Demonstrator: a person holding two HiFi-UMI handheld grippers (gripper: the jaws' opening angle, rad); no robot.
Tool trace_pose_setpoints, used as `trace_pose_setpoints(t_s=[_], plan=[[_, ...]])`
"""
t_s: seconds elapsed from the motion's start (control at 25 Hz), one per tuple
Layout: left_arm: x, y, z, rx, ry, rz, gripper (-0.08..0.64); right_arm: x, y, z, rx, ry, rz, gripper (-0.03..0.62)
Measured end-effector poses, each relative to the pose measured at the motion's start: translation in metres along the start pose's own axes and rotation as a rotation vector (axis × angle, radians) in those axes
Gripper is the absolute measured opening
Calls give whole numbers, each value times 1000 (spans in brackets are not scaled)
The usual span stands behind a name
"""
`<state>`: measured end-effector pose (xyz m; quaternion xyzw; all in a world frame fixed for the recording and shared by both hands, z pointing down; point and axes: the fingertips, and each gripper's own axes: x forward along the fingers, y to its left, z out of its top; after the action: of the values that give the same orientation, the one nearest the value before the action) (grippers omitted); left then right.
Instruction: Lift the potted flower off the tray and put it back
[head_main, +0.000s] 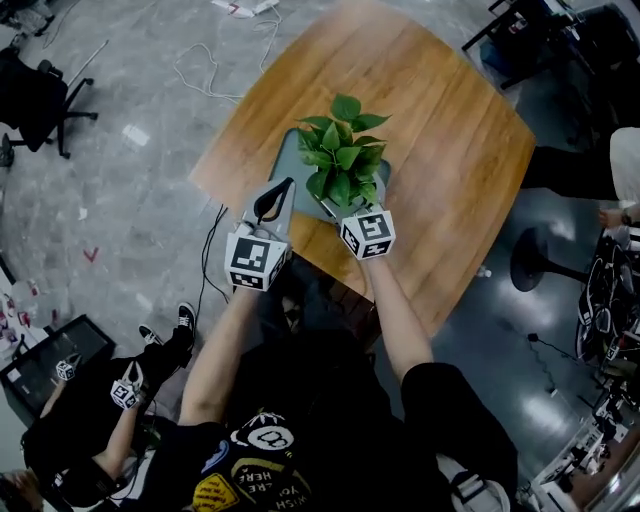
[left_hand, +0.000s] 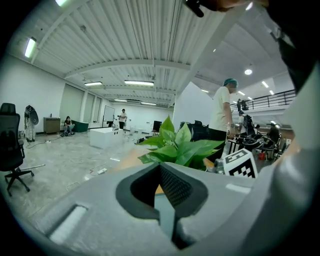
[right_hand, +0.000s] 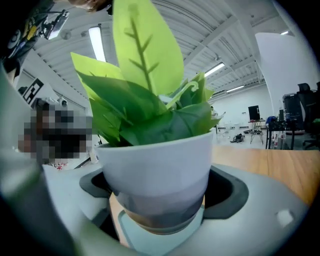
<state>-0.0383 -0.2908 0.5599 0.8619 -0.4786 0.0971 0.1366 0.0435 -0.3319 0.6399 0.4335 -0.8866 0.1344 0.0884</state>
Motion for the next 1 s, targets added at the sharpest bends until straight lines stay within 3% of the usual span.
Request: trace_pose_setpoints(t_s=[0.48, 0.84, 1.0], plan=[[10, 31, -60, -12, 77, 13, -2, 77, -38, -159, -13, 144, -56, 532], [5, 27, -69, -44, 80, -3, -2, 76, -42, -177, -25, 201, -63, 532], [3, 28, -67, -52, 79, -16, -2, 69, -33, -184, 14, 238, -39, 545]])
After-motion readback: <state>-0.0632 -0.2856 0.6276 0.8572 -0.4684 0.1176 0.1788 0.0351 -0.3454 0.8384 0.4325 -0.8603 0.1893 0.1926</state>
